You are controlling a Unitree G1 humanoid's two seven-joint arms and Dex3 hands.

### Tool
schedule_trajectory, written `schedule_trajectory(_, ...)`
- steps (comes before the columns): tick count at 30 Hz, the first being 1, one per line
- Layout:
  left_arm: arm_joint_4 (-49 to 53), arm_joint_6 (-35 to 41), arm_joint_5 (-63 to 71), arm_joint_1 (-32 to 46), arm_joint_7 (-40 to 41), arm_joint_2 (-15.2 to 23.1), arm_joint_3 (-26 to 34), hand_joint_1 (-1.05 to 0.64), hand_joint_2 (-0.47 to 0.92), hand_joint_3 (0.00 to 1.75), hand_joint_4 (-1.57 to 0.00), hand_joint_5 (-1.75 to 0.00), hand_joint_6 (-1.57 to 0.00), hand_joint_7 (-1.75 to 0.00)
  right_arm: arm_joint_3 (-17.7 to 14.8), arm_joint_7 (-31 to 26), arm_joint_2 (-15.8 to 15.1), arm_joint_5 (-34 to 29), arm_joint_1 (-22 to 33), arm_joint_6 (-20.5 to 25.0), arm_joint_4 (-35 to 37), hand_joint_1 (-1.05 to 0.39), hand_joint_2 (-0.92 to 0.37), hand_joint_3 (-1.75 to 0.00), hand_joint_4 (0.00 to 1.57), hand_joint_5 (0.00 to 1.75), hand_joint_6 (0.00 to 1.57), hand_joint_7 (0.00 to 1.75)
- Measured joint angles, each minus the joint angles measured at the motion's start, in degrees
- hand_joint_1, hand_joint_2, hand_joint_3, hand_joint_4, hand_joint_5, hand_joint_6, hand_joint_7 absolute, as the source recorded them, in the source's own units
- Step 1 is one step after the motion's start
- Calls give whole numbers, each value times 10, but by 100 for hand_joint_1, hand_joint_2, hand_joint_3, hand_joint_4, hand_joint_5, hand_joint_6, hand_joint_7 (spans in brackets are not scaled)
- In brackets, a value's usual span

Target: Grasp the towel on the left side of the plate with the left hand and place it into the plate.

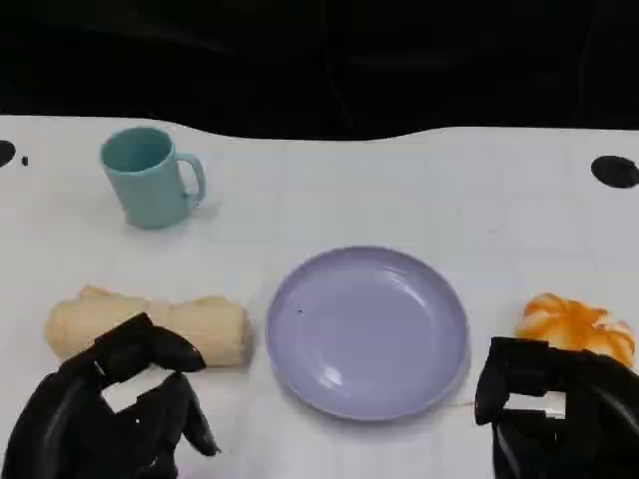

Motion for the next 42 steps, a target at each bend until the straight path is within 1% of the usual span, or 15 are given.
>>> schedule_trajectory(8, 0, 0, 0, 0, 0, 0, -1, -15, 51, 119, -84, -171, -80, -145, 0, 0, 0, 0, 0, 0, 0, 6, -47, -144, 81, 175, 67, 160)
schedule_trajectory(24, 2, -7, 1, 0, -4, 1, -3, -16, 50, 121, -83, -171, -78, -146, 1, 2, -1, -2, 0, -4, 0, 5, -47, -145, 81, 175, 67, 160)
schedule_trajectory(29, 2, -7, 1, 0, -4, 1, -3, -16, 49, 121, -84, -167, -80, -143, 1, 2, -1, -2, 0, -4, 0, 5, -46, -145, 80, 175, 67, 160)
schedule_trajectory(32, 3, -7, 1, 0, -4, 1, -3, -18, 48, 118, -87, -158, -82, -136, 2, 2, -1, -2, 0, -4, 0, 6, -46, -145, 80, 175, 67, 160)
schedule_trajectory(33, 3, -8, 2, 0, -4, 1, -3, -20, 49, 114, -86, -156, -83, -130, 3, 2, -1, -2, 0, -4, 0, 6, -46, -145, 80, 175, 67, 160)
schedule_trajectory(34, 3, -9, 4, 0, -4, 1, -3, -20, 51, 109, -84, -150, -84, -118, 4, 2, -1, -2, 0, -4, 0, 6, -46, -145, 80, 175, 67, 160)
schedule_trajectory(35, 3, -10, 9, 0, -4, 1, -3, -20, 52, 107, -83, -147, -85, -112, 5, 2, -1, -2, 0, -4, 0, 5, -46, -145, 80, 175, 67, 160)
schedule_trajectory(36, 3, -12, 11, 0, -4, 1, -3, -18, 52, 107, -82, -140, -86, -99, 6, 1, -1, -2, 0, -4, 0, 5, -46, -145, 80, 175, 67, 160)
schedule_trajectory(38, 3, -14, 11, 0, -4, 0, -1, -19, 52, 106, -79, -134, -86, -85, 7, 1, -1, -2, 0, -4, 0, 6, -47, -146, 80, 175, 67, 160)
schedule_trajectory(39, 3, -14, 11, -1, -4, 0, 1, -19, 53, 102, -78, -130, -86, -78, 8, 1, -1, -2, 0, -4, 0, 6, -47, -146, 80, 175, 67, 160)
schedule_trajectory(40, 3, -14, 11, -1, -4, -1, 2, -22, 60, 88, -76, -124, -87, -66, 9, 0, -1, -2, 0, -4, 0, 6, -47, -146, 80, 175, 67, 160)
schedule_trajectory(41, 3, -16, 14, -1, -3, -1, 3, -23, 64, 81, -76, -122, -88, -61, 10, 0, -1, -2, 0, -4, 0, 6, -47, -146, 80, 175, 67, 160)
schedule_trajectory(42, 3, -19, 18, -1, -2, -1, 3, -26, 70, 66, -73, -117, -87, -53, 11, -1, -1, -2, 0, -4, 0, 6, -47, -145, 80, 175, 67, 160)
